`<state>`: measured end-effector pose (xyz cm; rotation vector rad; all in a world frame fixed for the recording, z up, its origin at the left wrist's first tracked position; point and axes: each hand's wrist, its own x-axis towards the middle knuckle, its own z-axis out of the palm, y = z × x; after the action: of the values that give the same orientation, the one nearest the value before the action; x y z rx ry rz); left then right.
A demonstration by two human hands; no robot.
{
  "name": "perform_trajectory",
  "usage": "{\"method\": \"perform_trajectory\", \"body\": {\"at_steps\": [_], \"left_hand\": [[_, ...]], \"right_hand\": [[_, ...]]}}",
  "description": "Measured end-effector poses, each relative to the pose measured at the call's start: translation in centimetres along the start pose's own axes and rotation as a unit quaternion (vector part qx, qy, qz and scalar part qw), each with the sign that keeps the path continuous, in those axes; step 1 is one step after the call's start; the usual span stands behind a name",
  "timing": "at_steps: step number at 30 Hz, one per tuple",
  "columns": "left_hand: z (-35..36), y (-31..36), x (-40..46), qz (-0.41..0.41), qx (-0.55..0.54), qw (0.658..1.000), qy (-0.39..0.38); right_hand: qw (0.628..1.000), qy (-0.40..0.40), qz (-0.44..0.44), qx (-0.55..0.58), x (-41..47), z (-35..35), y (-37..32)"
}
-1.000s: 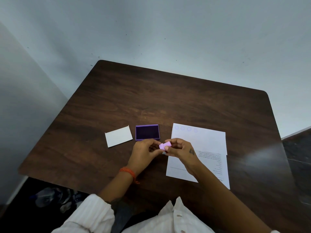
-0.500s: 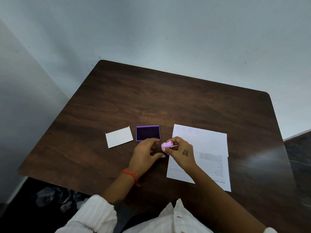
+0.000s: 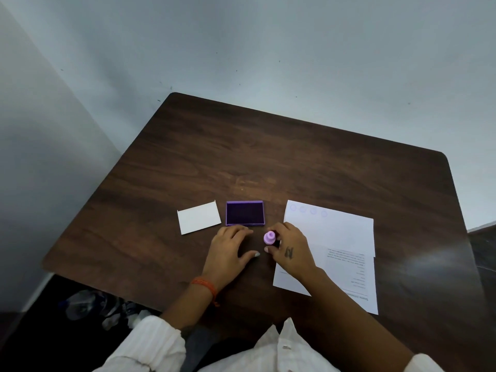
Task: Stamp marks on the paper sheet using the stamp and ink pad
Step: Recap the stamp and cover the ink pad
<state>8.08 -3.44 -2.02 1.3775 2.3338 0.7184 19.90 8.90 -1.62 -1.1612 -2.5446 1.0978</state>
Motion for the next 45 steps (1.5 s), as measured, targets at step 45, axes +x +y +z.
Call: {"method": "perform_trajectory", "body": {"at_steps": [45], "left_hand": [[-8.0, -10.6, 1.8, -0.059, 0.026, 0.998, -0.024]], "right_hand": [[0.905, -0.226, -0.245, -0.263, 9.4, 4.0, -10.4]]}}
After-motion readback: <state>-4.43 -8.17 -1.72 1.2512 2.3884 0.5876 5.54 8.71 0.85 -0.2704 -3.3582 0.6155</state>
